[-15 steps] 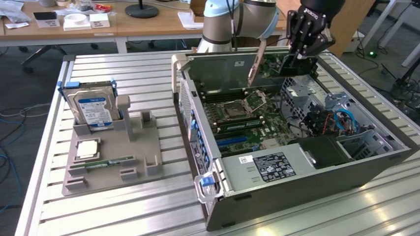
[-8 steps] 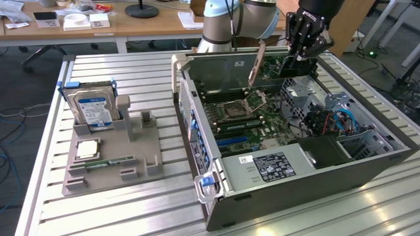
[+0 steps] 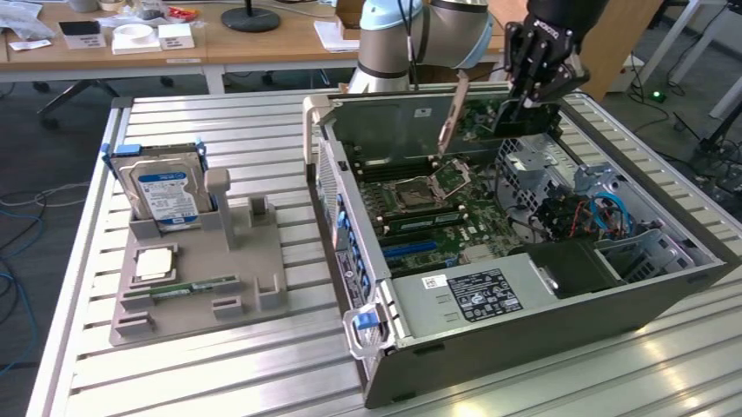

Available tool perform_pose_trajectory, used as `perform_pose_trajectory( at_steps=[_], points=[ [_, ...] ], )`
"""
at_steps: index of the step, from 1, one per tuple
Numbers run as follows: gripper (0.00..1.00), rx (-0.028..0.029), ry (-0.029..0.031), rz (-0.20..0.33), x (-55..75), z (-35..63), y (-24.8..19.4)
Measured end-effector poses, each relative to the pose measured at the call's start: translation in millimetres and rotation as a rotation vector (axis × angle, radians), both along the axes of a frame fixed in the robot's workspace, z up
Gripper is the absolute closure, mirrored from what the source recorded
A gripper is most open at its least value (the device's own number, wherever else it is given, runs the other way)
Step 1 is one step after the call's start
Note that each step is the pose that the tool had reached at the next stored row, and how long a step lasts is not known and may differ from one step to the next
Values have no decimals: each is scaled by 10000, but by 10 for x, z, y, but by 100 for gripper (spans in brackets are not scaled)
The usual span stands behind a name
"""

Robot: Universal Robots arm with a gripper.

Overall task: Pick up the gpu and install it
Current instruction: 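Insert the gpu into the slot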

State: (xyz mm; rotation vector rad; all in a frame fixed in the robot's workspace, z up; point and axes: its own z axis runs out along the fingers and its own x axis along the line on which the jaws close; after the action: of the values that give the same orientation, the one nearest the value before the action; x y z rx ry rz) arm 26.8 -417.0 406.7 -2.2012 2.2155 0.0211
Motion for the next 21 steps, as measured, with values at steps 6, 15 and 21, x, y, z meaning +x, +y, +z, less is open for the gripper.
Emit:
perform_pose_trajectory(
  at_steps=[6, 15, 21],
  points=[
    [74, -3, -1, 1, -29, -14, 0],
    [74, -1, -11, 2, -64, -16, 0],
    [74, -2, -28, 1, -103, -15, 0]
  ],
)
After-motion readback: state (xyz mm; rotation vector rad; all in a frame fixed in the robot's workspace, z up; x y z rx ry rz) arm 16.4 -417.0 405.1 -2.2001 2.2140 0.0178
